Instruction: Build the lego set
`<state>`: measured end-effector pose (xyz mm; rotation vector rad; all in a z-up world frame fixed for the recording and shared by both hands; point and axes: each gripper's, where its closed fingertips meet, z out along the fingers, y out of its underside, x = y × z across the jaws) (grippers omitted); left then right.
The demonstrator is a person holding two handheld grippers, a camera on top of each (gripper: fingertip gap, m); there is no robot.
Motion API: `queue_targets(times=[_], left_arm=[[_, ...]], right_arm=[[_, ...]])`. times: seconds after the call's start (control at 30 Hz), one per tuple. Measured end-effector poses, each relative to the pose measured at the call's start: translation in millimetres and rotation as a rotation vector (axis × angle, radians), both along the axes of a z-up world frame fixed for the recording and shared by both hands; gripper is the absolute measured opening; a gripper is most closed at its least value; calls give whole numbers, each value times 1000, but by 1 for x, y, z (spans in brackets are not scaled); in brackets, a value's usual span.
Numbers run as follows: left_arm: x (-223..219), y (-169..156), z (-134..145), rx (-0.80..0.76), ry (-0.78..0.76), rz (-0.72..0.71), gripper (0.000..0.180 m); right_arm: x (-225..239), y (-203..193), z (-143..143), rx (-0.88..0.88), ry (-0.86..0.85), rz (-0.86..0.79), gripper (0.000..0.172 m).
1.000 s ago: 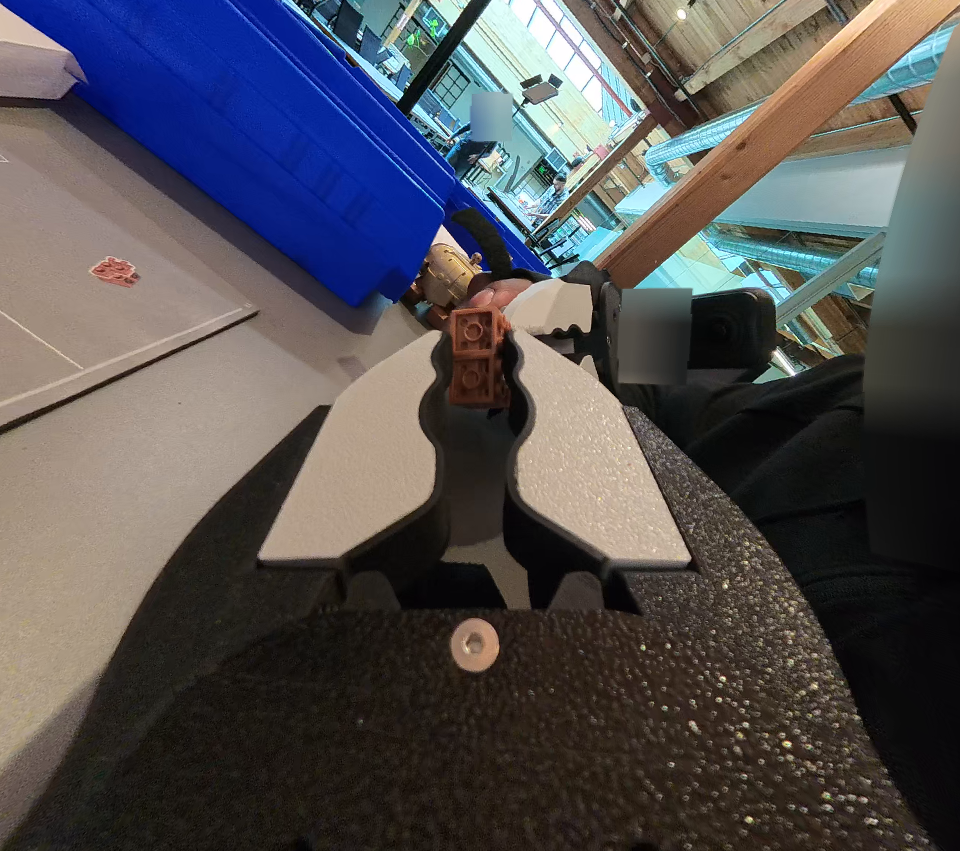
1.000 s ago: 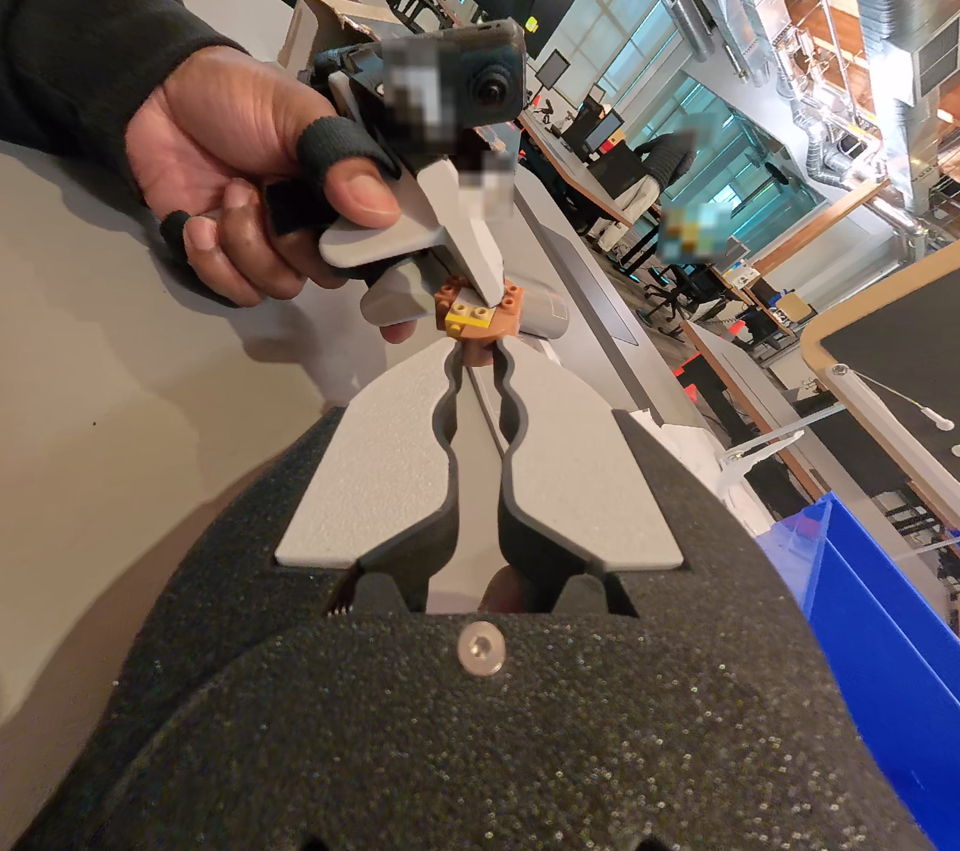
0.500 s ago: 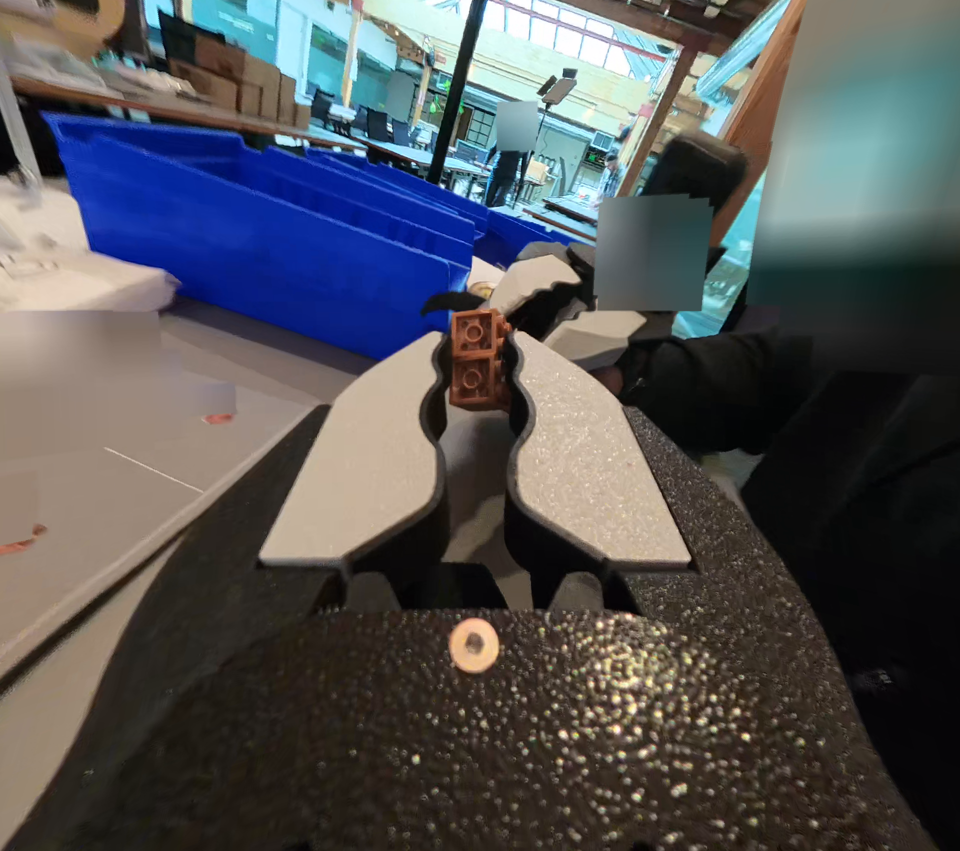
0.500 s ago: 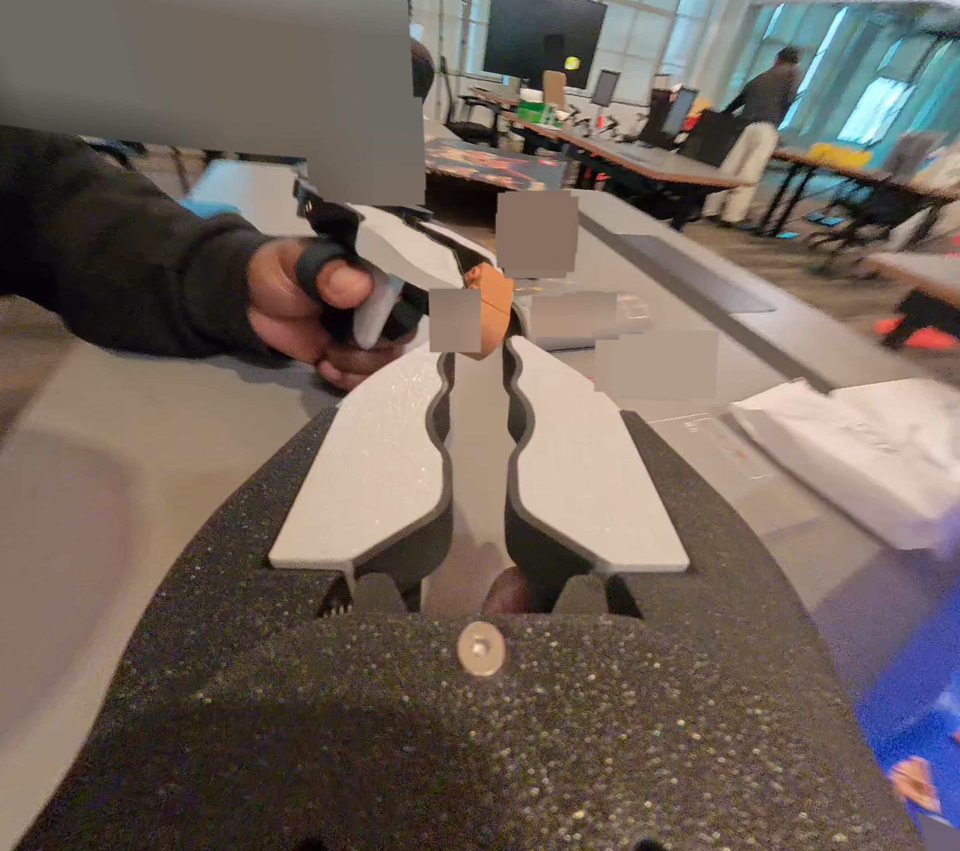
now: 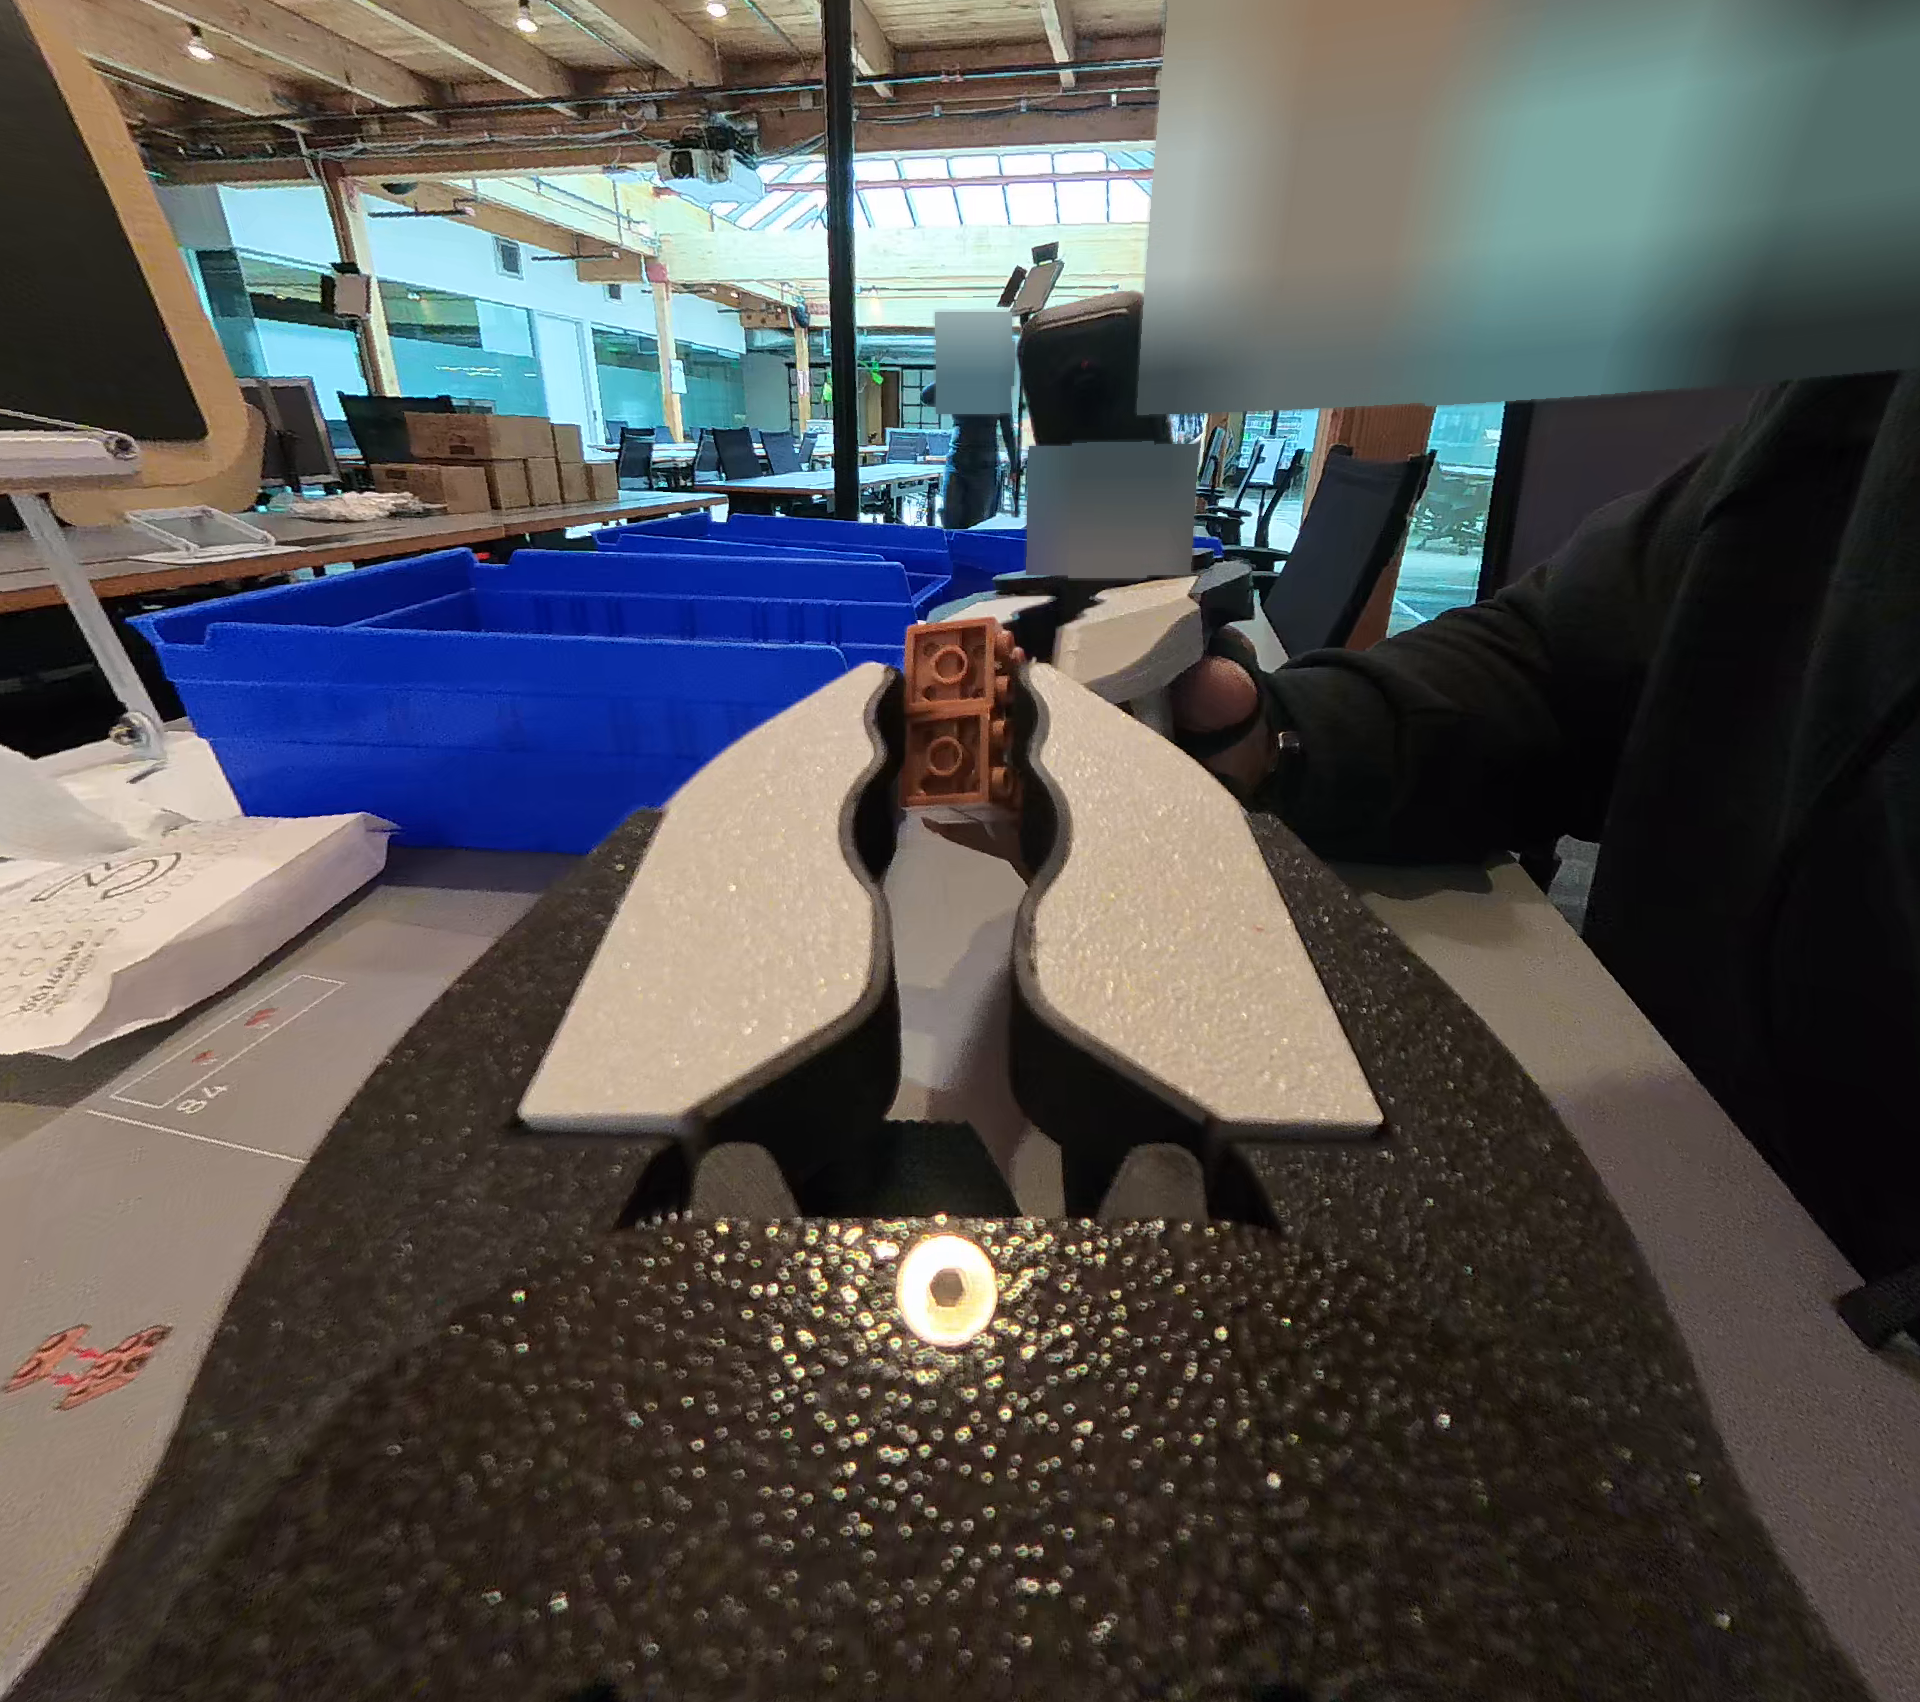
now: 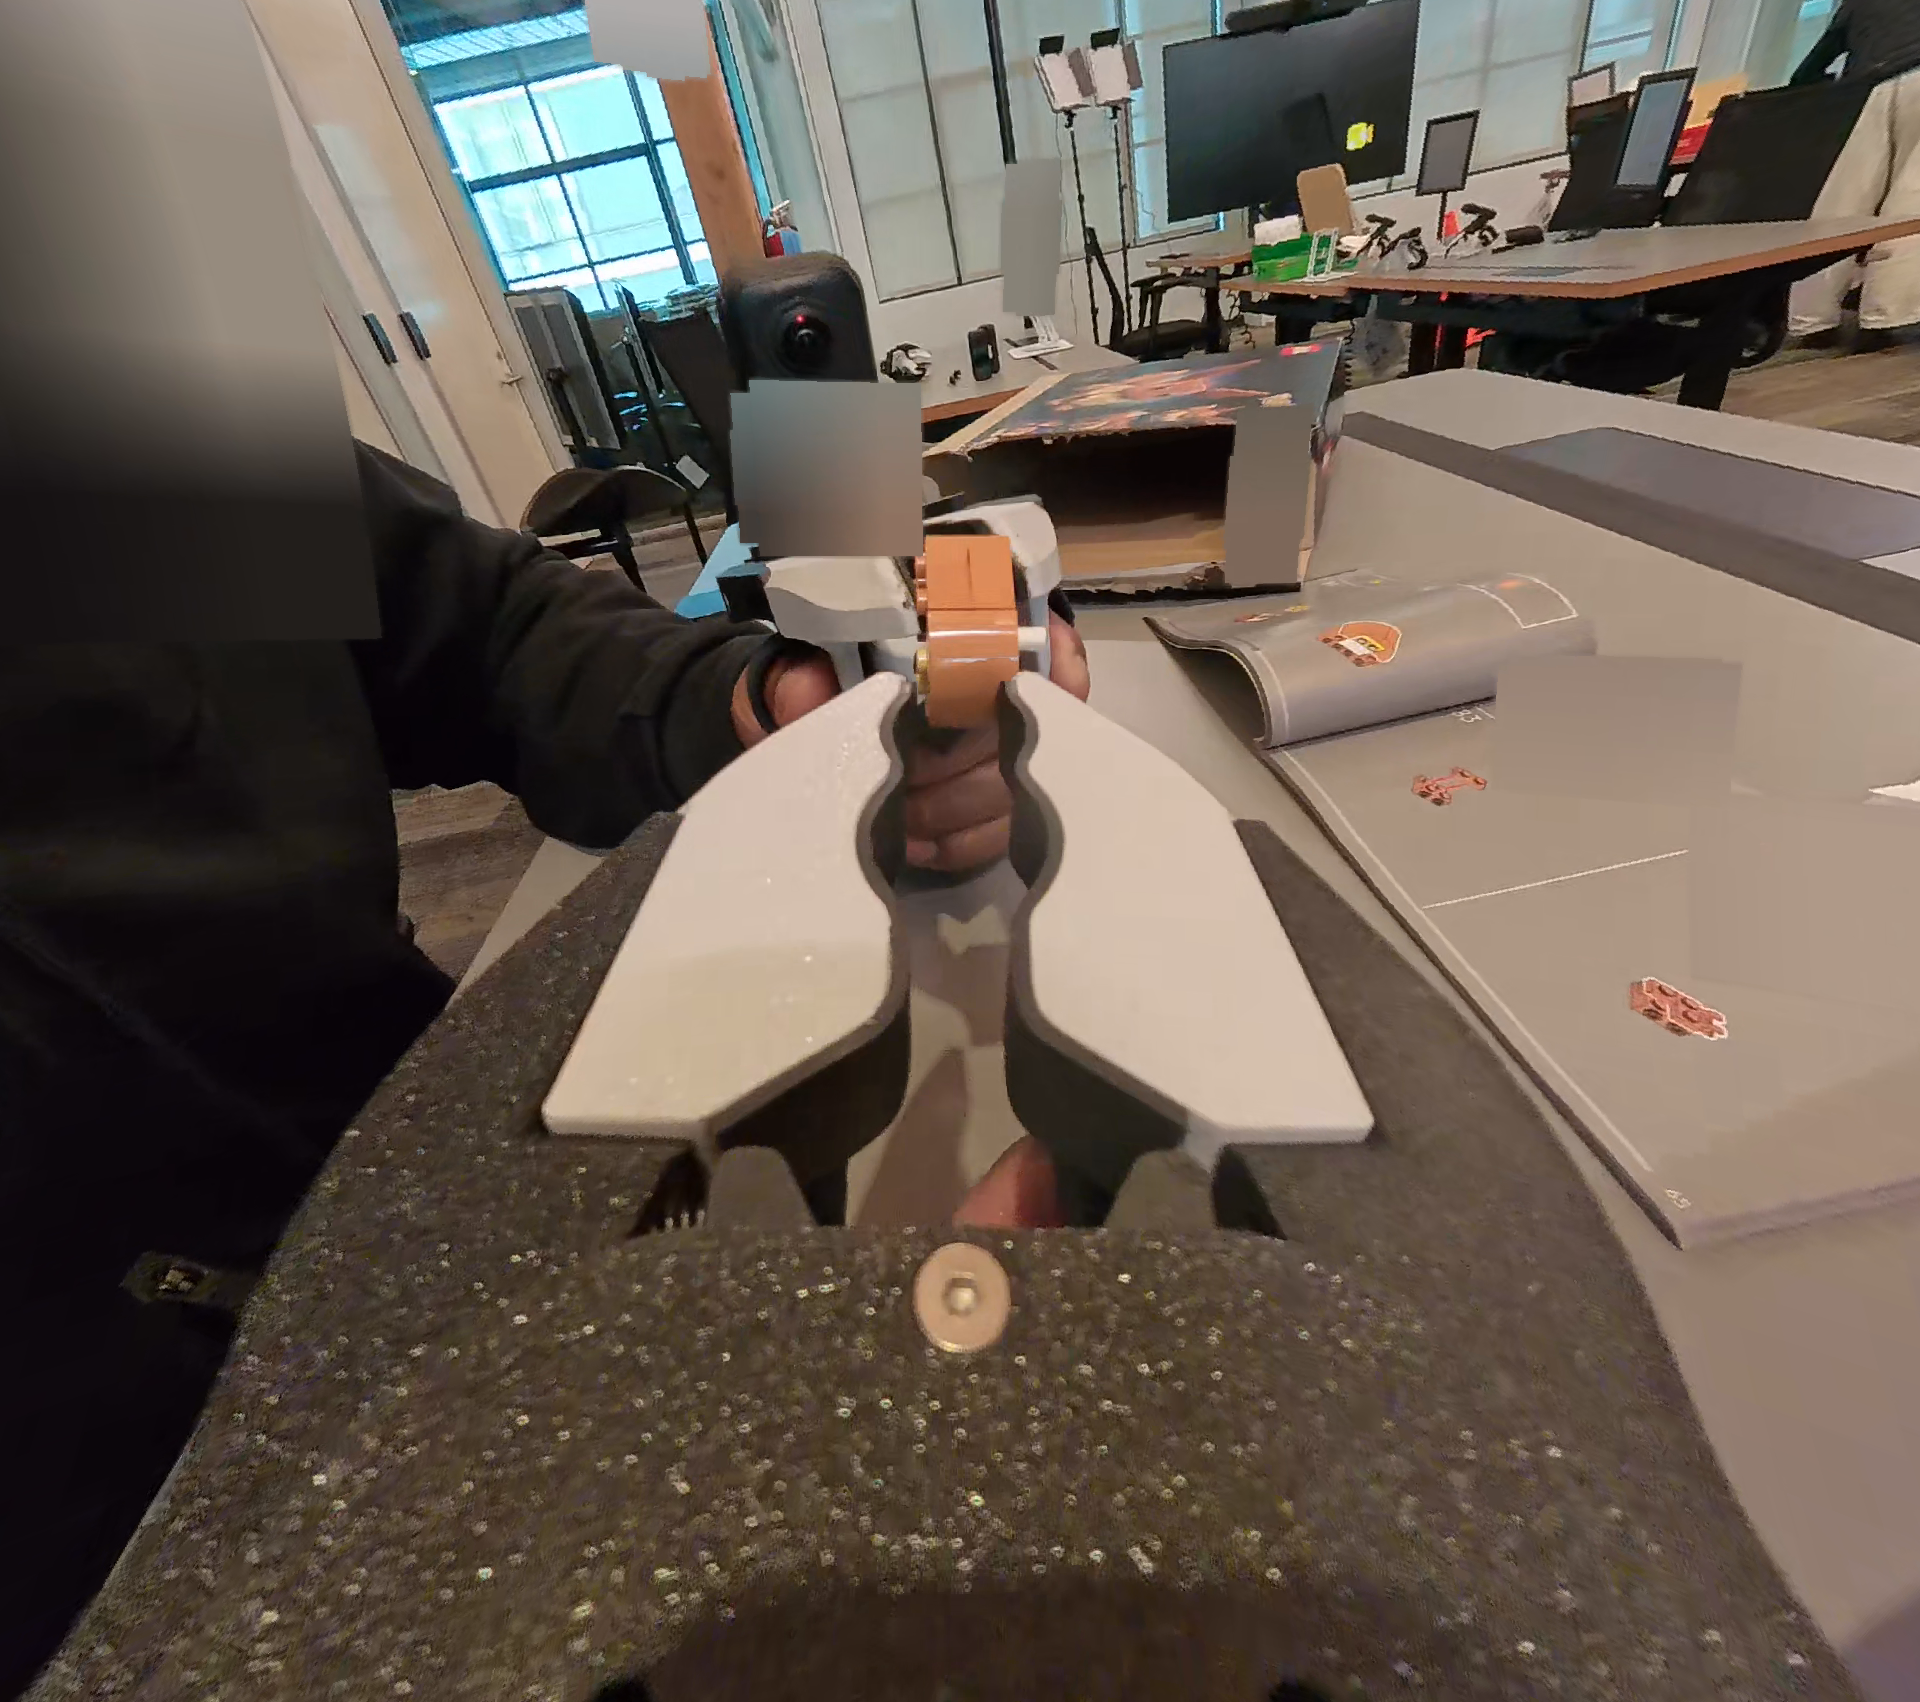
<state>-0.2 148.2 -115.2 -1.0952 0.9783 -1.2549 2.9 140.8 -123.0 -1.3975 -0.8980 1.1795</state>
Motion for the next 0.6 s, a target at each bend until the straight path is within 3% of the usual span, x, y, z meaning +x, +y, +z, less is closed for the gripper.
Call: queue_targets(times=[0.6], left_arm=[[1, -4, -1, 23, 15, -13, 18]], right_arm=[[-1, 0, -2, 79, -47, -41, 16]])
